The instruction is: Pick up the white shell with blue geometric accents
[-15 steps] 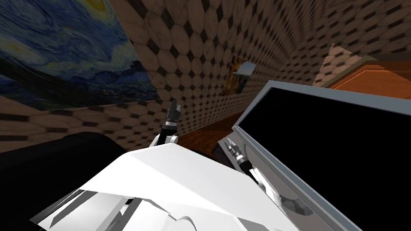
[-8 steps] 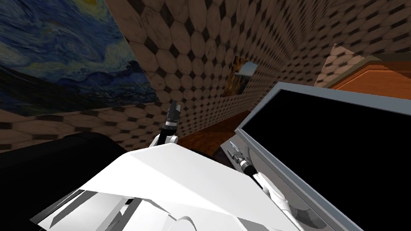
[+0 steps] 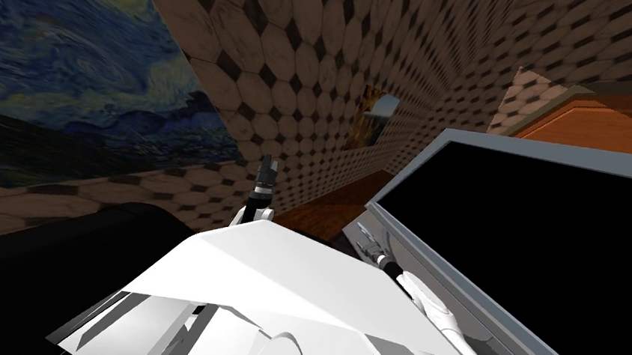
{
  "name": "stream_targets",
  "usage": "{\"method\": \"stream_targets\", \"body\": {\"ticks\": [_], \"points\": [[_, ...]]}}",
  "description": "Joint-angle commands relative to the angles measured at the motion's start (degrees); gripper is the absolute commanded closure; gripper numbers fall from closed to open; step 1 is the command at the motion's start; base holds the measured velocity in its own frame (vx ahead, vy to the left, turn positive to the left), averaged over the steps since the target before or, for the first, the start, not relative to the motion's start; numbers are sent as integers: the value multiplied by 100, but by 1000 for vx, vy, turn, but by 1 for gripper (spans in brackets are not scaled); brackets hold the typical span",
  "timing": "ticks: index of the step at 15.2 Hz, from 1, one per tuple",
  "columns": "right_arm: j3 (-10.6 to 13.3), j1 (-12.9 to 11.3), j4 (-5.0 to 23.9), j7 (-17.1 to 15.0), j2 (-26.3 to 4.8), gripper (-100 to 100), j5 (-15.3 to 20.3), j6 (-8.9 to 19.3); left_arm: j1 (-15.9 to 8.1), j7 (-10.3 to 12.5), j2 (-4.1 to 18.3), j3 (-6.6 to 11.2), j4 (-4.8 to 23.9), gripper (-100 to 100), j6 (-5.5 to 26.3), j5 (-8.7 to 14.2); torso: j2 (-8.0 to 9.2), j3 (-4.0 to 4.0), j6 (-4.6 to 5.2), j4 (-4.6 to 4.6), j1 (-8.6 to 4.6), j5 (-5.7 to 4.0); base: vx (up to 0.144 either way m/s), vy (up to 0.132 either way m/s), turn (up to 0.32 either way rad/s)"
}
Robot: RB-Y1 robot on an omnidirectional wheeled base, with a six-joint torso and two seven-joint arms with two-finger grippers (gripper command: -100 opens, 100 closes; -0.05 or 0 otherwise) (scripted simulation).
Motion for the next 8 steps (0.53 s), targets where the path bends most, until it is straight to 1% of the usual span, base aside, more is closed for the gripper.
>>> {"method": "stream_targets", "body": {"ticks": [1,2,3,4,5,6,8], "points": [[11,-37,168,39,-6,-100,33,-30,0,0,0,0,0,0,0,0,0,0,0,0,0,0,39,44,-32],[138,-95,341,155,-125,-100,190,39,0,0,0,0,0,0,0,0,11,5,1,2,-8,-2,45,46,12],[138,-95,400,155,-125,-100,190,39,-1,0,0,0,0,0,0,0,15,8,1,3,-12,-2,43,48,-30],[260,-151,567,265,-234,-100,341,104,0,0,0,0,0,0,0,0,18,10,2,3,-14,-3,72,85,-5],[260,-151,631,265,-234,-100,341,104,0,0,0,0,0,0,0,0,12,8,1,3,-6,-2,84,88,-14],[378,-204,796,371,-333,-100,483,165,0,0,0,0,0,0,0,0,9,5,2,2,-1,-1,65,71,-67],[378,-204,844,371,-333,-100,483,165,0,0,0,0,0,0,0,0,14,8,3,2,-6,-1,49,55,-17]]}}
